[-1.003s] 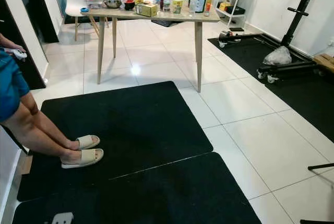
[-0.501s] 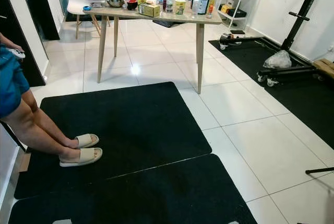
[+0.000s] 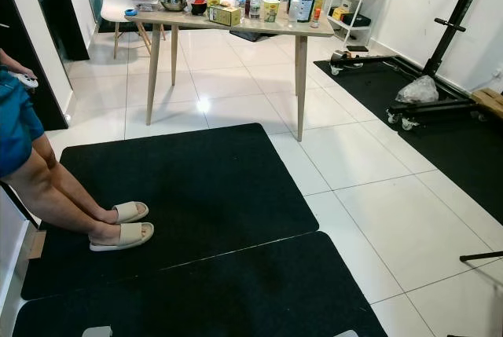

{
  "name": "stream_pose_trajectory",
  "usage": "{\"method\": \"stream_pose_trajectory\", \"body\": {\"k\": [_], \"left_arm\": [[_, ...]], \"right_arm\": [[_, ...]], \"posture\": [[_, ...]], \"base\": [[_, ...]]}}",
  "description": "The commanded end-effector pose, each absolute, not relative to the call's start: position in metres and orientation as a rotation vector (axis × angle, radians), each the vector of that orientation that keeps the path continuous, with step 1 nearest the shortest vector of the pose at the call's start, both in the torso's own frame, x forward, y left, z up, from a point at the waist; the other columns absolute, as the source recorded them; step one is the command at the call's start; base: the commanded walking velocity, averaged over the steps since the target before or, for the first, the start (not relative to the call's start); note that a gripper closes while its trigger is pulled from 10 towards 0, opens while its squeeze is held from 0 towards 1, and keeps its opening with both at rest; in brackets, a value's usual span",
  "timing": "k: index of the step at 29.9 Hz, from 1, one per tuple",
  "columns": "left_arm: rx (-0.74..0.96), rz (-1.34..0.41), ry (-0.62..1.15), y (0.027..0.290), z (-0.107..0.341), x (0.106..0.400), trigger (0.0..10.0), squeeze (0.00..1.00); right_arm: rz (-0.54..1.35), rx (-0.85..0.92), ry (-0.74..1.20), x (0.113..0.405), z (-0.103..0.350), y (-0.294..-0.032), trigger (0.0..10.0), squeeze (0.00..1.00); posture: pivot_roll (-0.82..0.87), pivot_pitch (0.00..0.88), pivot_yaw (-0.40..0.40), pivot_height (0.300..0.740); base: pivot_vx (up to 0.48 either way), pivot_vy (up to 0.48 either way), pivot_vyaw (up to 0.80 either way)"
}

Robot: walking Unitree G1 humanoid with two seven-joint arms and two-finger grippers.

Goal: Restocking fridge

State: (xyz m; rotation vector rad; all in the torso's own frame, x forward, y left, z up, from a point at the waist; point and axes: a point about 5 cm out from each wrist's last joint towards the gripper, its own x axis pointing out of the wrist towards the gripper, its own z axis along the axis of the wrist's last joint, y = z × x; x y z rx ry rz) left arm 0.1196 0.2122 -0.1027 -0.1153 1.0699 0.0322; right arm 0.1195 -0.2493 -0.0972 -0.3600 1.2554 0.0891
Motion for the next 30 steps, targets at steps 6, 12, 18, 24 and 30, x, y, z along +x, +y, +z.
{"method": "stream_pose_trajectory", "body": {"k": [6,12,18,24,30], "left_arm": [[-0.112,0.013,1.091,0.208,-0.105,0.115,10.0,0.0],[-0.117,0.017,1.093,0.211,-0.105,0.113,10.0,0.0],[-0.112,0.024,1.091,0.212,-0.105,0.113,10.0,0.0],[-0.095,0.019,1.108,0.212,-0.106,0.109,10.0,0.0],[-0.084,0.019,1.126,0.214,-0.107,0.104,10.0,0.0]], "right_arm": [[0.11,-0.357,1.271,0.117,-0.1,-0.242,10.0,0.0],[0.117,-0.354,1.267,0.118,-0.101,-0.238,10.0,0.0],[0.129,-0.358,1.272,0.116,-0.102,-0.237,10.0,0.0],[0.132,-0.372,1.278,0.114,-0.101,-0.24,10.0,0.0],[0.131,-0.376,1.285,0.112,-0.101,-0.243,10.0,0.0]], "posture": [[-0.04,0.0,-0.035,0.74],[-0.03,0.0,-0.019,0.74],[-0.04,0.0,-0.026,0.74],[-0.05,0.0,-0.024,0.74],[-0.04,0.0,-0.025,0.74]], "base": [[0.0,0.0,0.0],[0.0,0.0,0.0],[0.0,0.0,0.0],[0.0,0.0,0.0],[0.23,0.0,0.0]]}}
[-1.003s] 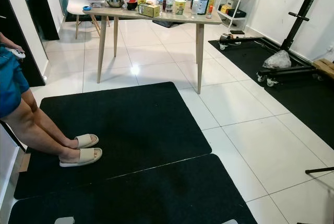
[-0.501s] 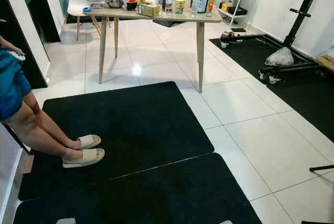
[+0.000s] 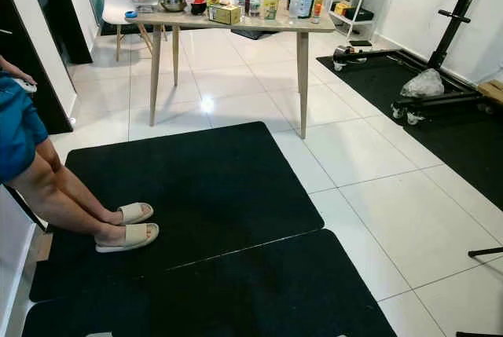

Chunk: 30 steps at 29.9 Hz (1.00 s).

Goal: Restocking fridge

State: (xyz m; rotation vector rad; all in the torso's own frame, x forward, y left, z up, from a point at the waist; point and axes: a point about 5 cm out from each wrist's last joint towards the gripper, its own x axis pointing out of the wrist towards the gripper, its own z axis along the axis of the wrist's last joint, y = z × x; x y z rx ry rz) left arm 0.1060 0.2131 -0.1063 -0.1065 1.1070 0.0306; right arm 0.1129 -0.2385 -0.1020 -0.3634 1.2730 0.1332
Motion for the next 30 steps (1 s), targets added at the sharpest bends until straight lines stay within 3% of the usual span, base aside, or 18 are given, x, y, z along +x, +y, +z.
{"method": "stream_pose_trajectory", "body": {"k": [1,30], "left_arm": [[-0.08,0.018,1.128,0.2148,-0.107,0.1036,10.0,0.0],[-0.075,0.009,1.145,0.2145,-0.1079,0.1007,10.0,0.0]], "right_arm": [[0.131,-0.376,1.285,0.1122,-0.1011,-0.2427,10.0,0.0],[0.132,-0.378,1.302,0.1073,-0.1031,-0.2404,10.0,0.0]], "posture": [[-0.04,0.0,-0.025,0.74],[-0.04,0.0,-0.016,0.74]], "base": [[0.3,0.0,0.0],[0.305,0.0,-0.11]]}}
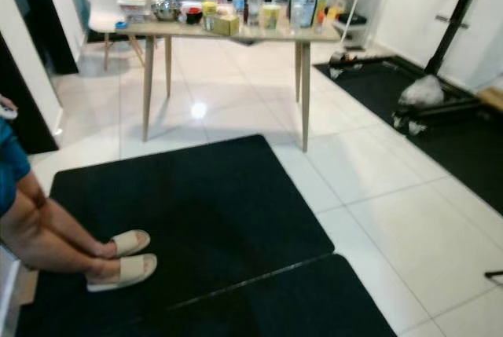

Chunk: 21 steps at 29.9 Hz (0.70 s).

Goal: Restocking fridge

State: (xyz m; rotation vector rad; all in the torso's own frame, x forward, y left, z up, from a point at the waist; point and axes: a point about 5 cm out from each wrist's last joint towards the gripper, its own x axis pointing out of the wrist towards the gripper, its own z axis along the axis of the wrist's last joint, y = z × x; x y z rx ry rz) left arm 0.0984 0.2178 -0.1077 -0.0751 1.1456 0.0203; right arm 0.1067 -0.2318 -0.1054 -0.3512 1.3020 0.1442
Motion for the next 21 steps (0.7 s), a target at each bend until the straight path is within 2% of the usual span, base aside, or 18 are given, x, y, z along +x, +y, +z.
{"method": "stream_pose_trajectory", "body": {"k": [1,21], "left_arm": [[-0.075,0.01,1.145,0.2147,-0.1079,0.1006,10.0,0.0],[-0.075,0.006,1.151,0.2146,-0.1083,0.0987,10.0,0.0]], "right_arm": [[0.133,-0.377,1.301,0.1074,-0.1032,-0.2398,10.0,0.0],[0.136,-0.374,1.302,0.1068,-0.1041,-0.2371,10.0,0.0]], "posture": [[-0.04,0.0,-0.015,0.74],[-0.04,0.0,-0.011,0.74]], "base": [[0.307,0.0,0.0],[0.305,0.0,0.0]]}}
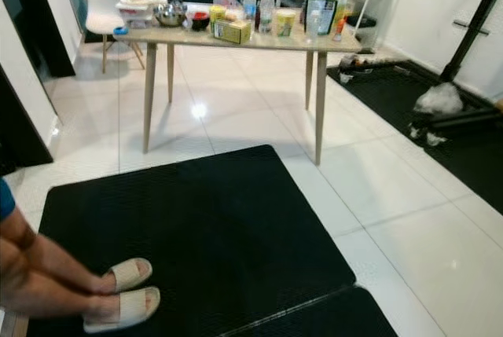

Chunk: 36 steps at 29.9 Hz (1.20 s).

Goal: Restocking fridge

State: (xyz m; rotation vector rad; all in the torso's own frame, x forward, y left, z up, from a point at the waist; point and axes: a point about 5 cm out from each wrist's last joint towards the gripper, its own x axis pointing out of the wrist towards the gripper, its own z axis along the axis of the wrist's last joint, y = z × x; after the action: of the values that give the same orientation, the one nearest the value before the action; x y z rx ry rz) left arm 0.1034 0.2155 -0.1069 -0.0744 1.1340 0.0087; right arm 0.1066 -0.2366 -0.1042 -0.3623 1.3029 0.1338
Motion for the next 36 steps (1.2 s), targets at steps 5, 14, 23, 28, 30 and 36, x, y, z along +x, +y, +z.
{"method": "stream_pose_trajectory", "body": {"k": [5,14,23,28,30,36], "left_arm": [[-0.075,0.005,1.151,0.2145,-0.1084,0.0985,10.0,0.0],[-0.08,0.006,1.155,0.213,-0.1091,0.0968,10.0,0.0],[-0.085,0.033,1.151,0.2134,-0.1094,0.0954,10.0,0.0],[-0.102,0.044,1.142,0.2144,-0.1089,0.0965,10.0,0.0],[-0.099,0.031,1.148,0.2137,-0.109,0.0964,10.0,0.0],[-0.105,0.025,1.153,0.2131,-0.1092,0.0962,10.0,0.0]], "right_arm": [[0.138,-0.373,1.302,0.1067,-0.1042,-0.2369,10.0,0.0],[0.139,-0.373,1.305,0.1048,-0.1045,-0.2376,10.0,0.0],[0.14,-0.377,1.307,0.1039,-0.1044,-0.2386,10.0,0.0],[0.141,-0.377,1.308,0.1035,-0.1045,-0.2389,10.0,0.0],[0.141,-0.377,1.308,0.1033,-0.1045,-0.2389,10.0,0.0],[0.14,-0.375,1.31,0.1022,-0.1048,-0.2388,10.0,0.0]], "posture": [[-0.04,0.0,-0.011,0.74],[-0.04,0.0,-0.016,0.74],[-0.04,0.0,-0.018,0.74],[-0.04,0.0,-0.017,0.74],[-0.04,0.0,-0.018,0.74],[-0.04,0.0,-0.017,0.74]], "base": [[0.306,0.0,0.0],[0.307,0.0,0.0],[0.265,0.0,0.0],[0.0,0.0,0.0],[0.0,0.0,0.0],[0.0,-0.264,0.0]]}}
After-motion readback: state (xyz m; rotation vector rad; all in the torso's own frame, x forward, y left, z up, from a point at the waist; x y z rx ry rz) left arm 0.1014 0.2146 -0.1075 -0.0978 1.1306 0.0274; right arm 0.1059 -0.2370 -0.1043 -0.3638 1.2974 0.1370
